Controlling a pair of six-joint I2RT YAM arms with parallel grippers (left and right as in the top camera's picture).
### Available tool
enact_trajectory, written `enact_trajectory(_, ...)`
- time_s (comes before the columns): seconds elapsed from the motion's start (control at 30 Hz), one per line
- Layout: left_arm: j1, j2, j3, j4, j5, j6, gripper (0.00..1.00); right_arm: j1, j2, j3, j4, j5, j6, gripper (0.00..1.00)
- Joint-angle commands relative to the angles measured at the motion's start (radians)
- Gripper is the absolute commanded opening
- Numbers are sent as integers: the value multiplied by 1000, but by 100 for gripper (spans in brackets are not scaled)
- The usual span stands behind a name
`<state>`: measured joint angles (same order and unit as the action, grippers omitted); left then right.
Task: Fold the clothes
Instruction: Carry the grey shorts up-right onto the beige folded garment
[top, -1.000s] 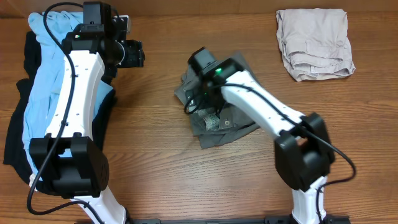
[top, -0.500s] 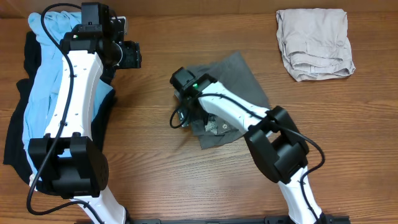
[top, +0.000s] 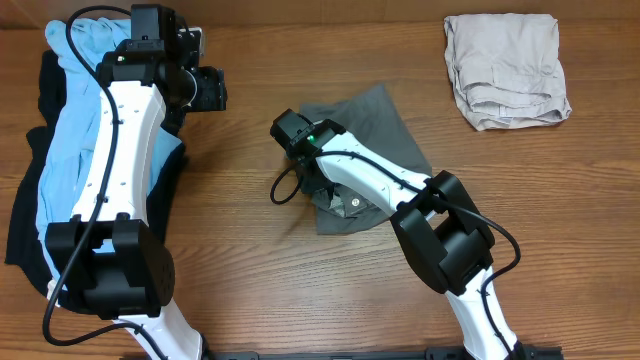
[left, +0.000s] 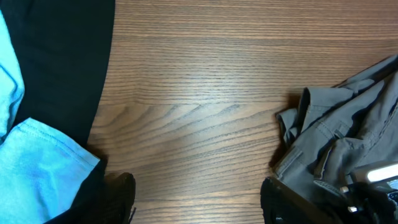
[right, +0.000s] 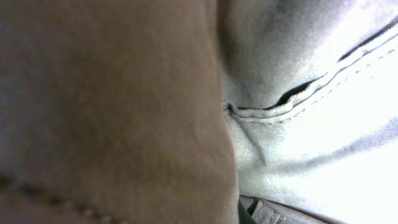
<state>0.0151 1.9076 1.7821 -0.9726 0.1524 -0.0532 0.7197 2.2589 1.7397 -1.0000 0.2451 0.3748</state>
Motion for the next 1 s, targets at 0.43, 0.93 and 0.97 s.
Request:
enact_trajectory(0.43,7,-14,21,4,-19,8,68,-230,19,690,-532,189,-66,4)
enact_trajectory(0.93,7,-14,21,17,-30,8,68,-555,18,1065,-575,260,-130,4)
enact_trajectory(0.97,7,-14,21,20,-30,4,68,-571,18,1093,-566,260,-147,4)
